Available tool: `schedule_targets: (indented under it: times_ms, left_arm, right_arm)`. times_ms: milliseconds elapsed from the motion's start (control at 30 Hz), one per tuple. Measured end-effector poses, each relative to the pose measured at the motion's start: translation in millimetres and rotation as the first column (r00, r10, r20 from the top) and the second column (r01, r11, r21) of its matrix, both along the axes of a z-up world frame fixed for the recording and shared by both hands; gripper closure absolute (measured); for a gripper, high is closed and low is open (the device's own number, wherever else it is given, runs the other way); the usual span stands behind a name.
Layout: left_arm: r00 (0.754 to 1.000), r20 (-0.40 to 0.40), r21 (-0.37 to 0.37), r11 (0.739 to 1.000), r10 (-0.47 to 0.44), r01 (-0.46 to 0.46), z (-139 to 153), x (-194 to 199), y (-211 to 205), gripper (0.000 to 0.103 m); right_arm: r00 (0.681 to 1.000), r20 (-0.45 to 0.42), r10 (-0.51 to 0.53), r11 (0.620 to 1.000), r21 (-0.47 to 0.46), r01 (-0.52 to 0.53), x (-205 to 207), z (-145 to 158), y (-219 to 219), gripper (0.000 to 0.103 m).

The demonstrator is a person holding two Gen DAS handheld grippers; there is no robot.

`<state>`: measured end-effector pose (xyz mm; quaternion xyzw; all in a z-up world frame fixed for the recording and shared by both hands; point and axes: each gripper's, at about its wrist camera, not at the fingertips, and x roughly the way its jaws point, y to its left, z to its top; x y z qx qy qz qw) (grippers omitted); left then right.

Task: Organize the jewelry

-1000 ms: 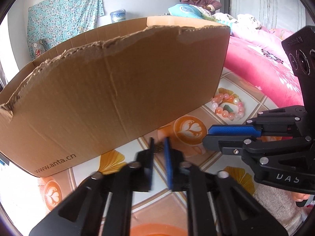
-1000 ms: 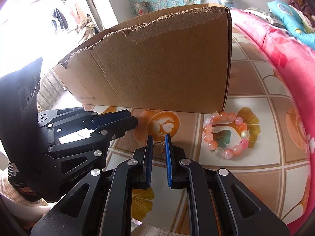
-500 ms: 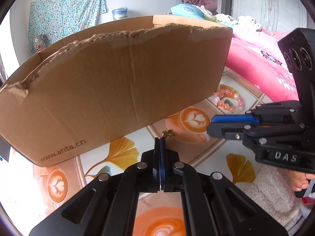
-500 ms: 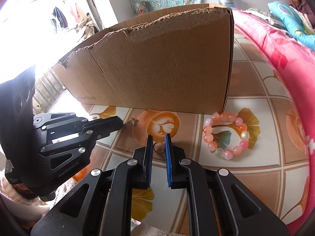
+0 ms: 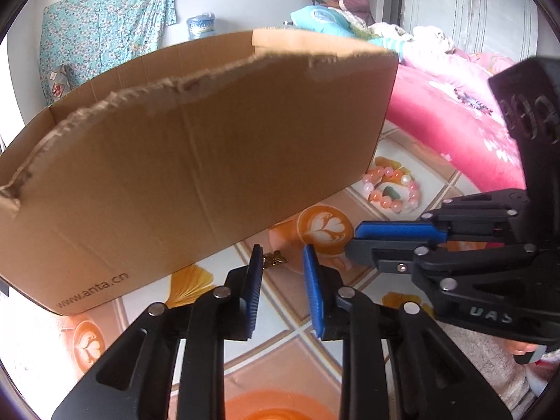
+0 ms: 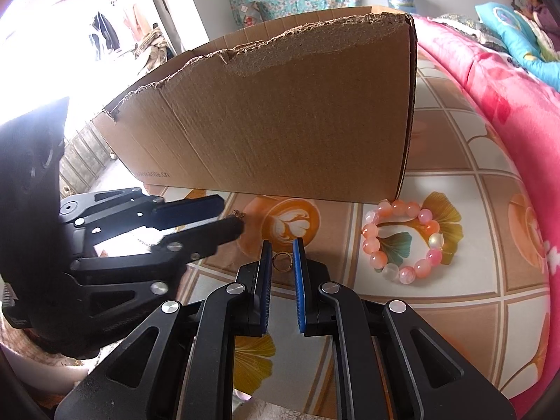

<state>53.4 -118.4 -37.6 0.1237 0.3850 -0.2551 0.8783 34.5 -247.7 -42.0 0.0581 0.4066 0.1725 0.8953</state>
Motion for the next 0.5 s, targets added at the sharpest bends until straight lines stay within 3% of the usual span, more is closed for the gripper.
schedule_targets:
  times_ms: [133, 233, 500]
  left_arm:
    - [1.000, 0.026, 0.023, 1.000, -0.006, 0.005, 0.0, -0.3, -4.3, 0.081]
    - [0.999, 0.031, 0.039, 0.999, -0.015, 0.013, 1.1, -0.3, -6.4, 0.091]
    - [0.999, 0.032, 0.047, 0.999, -0.022, 0.020, 1.5, -1.5, -7.4, 0.092]
  right_arm:
    - [1.000, 0.000, 0.001, 1.000, 0.004, -0.001, 0.1, -0.2, 0.3, 0.093]
    - [1.000, 0.002, 0.001, 1.000, 0.008, -0.001, -0.3, -0.9, -0.5, 0.093]
    - [1.000, 0.003, -0.001, 1.000, 0.016, 0.001, -2.6, -2.1, -3.2, 0.093]
